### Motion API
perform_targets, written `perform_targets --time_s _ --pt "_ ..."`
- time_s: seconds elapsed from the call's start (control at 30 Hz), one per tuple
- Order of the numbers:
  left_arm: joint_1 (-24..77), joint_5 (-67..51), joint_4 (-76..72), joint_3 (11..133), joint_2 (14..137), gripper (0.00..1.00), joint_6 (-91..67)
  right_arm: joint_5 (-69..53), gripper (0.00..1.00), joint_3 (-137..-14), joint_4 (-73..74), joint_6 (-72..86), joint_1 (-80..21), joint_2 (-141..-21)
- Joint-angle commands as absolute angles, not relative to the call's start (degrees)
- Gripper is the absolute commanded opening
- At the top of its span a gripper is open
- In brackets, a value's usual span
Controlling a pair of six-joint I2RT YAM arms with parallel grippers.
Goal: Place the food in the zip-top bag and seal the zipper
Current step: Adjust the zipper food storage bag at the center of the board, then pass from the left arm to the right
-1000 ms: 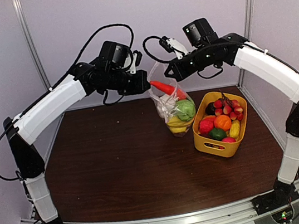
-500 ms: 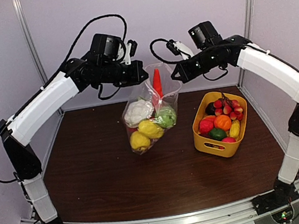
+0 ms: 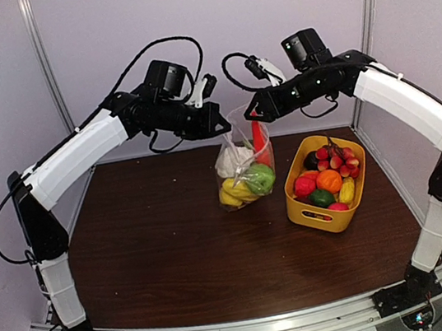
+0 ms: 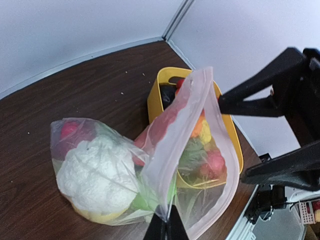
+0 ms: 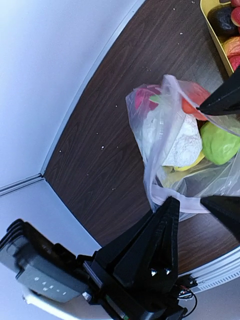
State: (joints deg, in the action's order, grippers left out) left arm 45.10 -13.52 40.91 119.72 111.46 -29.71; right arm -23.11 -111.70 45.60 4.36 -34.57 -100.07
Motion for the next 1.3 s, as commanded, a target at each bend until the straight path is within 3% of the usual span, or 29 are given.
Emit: perform_targets --time_s 0.0,0.13,0.33,0.43,0.73,0.87,1.03,1.27 --pt "44.9 -20.3 42.4 121.5 109.1 0.0 -22.6 -26.2 0.63 -113.4 49.0 1.2 -32.2 -96.4" --pt "44.2 -22.6 47.6 122.9 108.8 0.0 -15.8 -32.6 0.72 -112.6 52.4 -9.2 -27.6 -94.9" --pt "44.2 -30.4 52.0 122.8 108.6 0.0 -7.6 -37.5 0.68 -105.5 62.1 -42.2 -26.5 -90.9" --pt "44.3 -32.8 54.6 120.9 108.2 0.0 -5.2 -36.6 0.67 -99.8 61.7 -50.5 -26.5 -89.1" --pt "45.7 -37.8 55.4 116.6 107.8 0.0 -3.6 -41.1 0.6 -95.2 53.2 -51.4 -26.5 -90.1" --pt "45.7 -37.5 54.9 116.7 107.7 0.0 -3.7 -48.2 0.59 -96.1 57.2 -55.0 -27.3 -90.4" --pt "45.7 -37.1 54.5 117.2 107.8 0.0 -3.6 -47.9 0.56 -95.5 60.0 -57.5 -29.8 -89.9" --pt "45.7 -36.7 54.2 117.4 107.9 0.0 -3.6 -48.2 0.42 -94.5 59.2 -56.5 -30.8 -91.2"
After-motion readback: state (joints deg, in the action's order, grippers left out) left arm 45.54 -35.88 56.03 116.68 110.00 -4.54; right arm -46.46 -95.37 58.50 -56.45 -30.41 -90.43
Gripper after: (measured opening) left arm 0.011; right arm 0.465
